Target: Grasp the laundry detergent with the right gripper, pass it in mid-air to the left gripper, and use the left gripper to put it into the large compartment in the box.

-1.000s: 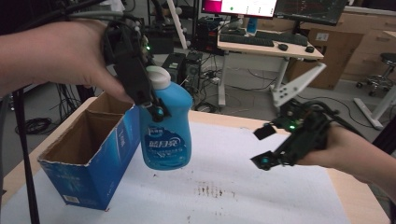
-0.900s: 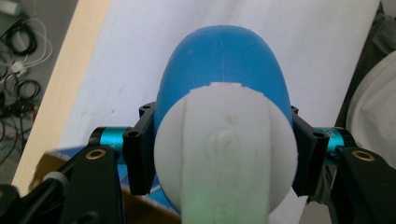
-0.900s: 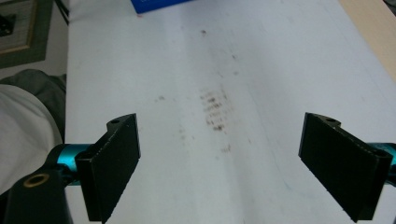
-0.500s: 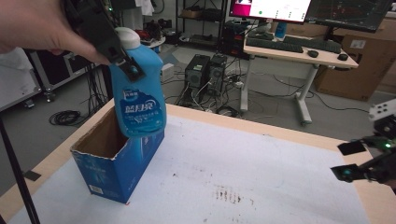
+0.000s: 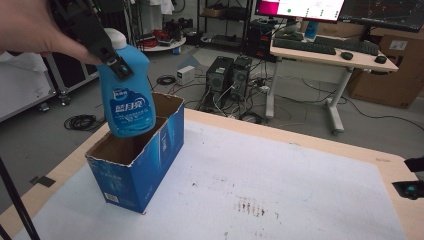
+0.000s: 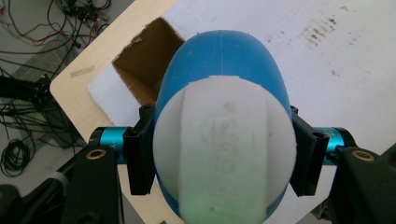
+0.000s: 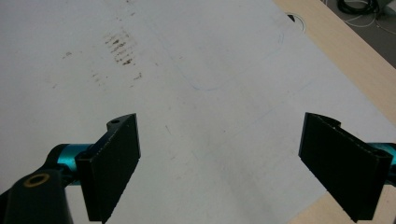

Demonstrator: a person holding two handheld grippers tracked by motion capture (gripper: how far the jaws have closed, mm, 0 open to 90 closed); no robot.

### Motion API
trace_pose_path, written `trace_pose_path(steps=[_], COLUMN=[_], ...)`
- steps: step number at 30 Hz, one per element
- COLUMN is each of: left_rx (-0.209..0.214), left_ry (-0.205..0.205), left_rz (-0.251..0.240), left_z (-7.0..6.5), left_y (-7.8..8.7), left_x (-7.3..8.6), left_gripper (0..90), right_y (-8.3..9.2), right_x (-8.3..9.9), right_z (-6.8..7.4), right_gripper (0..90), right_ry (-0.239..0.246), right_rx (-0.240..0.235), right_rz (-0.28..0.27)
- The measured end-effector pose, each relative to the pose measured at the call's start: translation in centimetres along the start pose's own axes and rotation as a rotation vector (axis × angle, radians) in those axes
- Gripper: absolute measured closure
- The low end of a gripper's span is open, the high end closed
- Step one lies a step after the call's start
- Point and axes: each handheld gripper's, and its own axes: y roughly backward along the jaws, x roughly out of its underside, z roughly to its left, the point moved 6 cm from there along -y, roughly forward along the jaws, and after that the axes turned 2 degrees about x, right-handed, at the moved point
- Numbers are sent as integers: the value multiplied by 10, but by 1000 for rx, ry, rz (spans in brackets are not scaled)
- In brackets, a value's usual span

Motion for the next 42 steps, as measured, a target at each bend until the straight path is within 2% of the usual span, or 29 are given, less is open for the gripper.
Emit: trace_pose_path(steps=[6, 17, 18, 19, 26, 42], left_rx=[-9, 12, 12, 9, 28, 46], left_ry=[22, 31, 31, 30, 44, 19], left_rz=[16, 75, 75, 85, 99, 145], left_z=[3, 4, 4, 5, 3, 1], left_y=[-14, -62, -62, -75, -102, -142], left_x=[8, 29, 29, 36, 50, 67], left_gripper=[383, 383, 383, 383, 383, 383], right_y=[1, -1, -1, -1, -1, -4], right_x=[1, 0, 0, 1, 1, 5], right_z=[-1, 1, 1, 1, 2, 1], right_gripper=[119, 120, 120, 120, 120, 120], right_ry=[-7, 13, 13, 14, 10, 8], right_rx=[7, 13, 13, 15, 18, 22], right_rz=[-3, 11, 11, 13, 15, 30])
